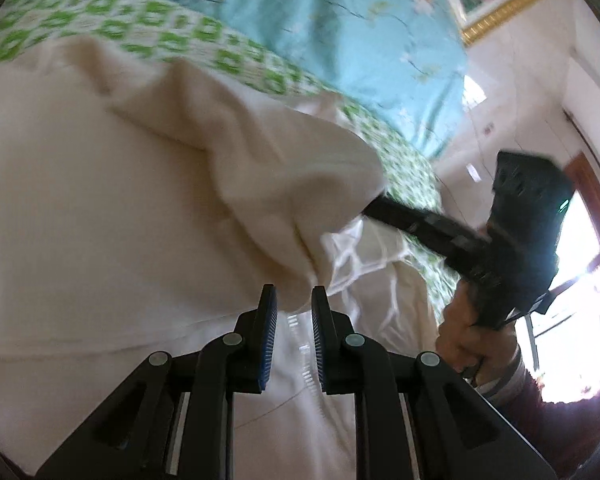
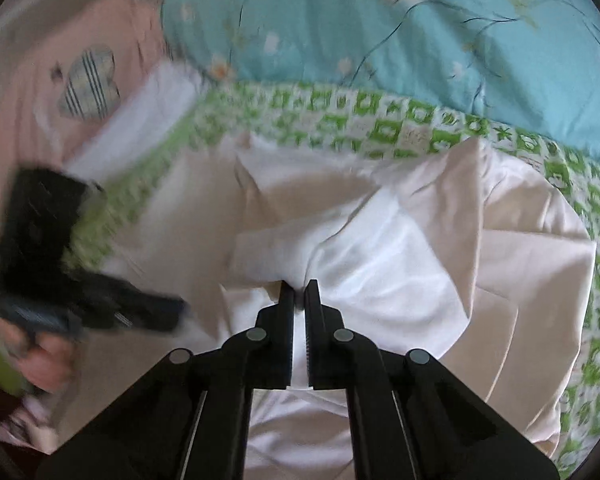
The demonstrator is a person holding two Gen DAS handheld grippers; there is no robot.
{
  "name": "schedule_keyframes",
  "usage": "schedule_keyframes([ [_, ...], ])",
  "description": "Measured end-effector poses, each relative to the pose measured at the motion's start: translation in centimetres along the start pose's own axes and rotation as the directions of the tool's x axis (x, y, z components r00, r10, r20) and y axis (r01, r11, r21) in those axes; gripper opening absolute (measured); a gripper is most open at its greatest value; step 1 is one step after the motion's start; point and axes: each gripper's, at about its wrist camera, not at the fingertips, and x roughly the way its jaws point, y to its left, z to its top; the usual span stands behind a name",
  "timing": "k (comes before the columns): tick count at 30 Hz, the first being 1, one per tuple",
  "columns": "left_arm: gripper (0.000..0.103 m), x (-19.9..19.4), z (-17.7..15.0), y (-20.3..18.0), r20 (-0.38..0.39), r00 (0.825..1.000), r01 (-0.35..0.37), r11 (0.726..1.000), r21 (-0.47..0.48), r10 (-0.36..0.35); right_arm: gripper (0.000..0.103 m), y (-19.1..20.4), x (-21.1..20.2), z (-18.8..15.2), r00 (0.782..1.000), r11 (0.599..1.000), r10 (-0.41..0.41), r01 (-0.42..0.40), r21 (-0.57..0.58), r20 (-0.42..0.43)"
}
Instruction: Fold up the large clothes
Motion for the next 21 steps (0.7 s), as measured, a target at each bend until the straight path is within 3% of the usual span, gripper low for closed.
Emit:
schedule_keyframes([
  [5,0.016,4.8,2.7,-2.5,-0.061,0.998,-0.011,0.997,0.070,0.016,0.005,-0.9,-4.8,1.3,0.994,0.996,0.065,-0.070,0.051,0.092],
  [8,0.016,5.1,6.2,-3.4,0.030,0.995,-0.094,0.991,0.092,0.092,0.005,-1.1,-6.9,2.1,0.987,0.994,0.093,-0.101,0.052,0.130],
  [11,0.017,2.4,8.5,-2.5,0.148,0.985,-0.093,0.995,0.024,0.088,0.005,-1.0,-7.7,2.2,0.988,0.996,0.079,-0.085,0.039,0.135],
  [14,0.028,0.2,7.3,-0.8,0.196,0.973,-0.118,0.993,-0.019,0.119,0.005,-1.1,-7.0,1.2,0.991,0.995,0.090,-0.094,0.042,0.102],
  [19,0.030,-1.0,1.8,4.0,0.125,0.974,-0.168,0.973,-0.157,0.188,0.008,-0.6,-3.2,-1.5,0.976,0.973,0.216,-0.216,0.077,0.003],
  [20,0.030,-1.3,1.1,4.7,0.123,0.975,-0.162,0.970,-0.179,0.185,0.011,-0.3,-2.5,-2.0,0.974,0.971,0.227,-0.225,0.081,-0.019],
  [21,0.030,-1.9,0.1,5.3,0.128,0.977,-0.142,0.968,-0.205,0.171,0.020,-0.1,-1.7,-2.5,0.971,0.969,0.237,-0.232,0.087,-0.043],
])
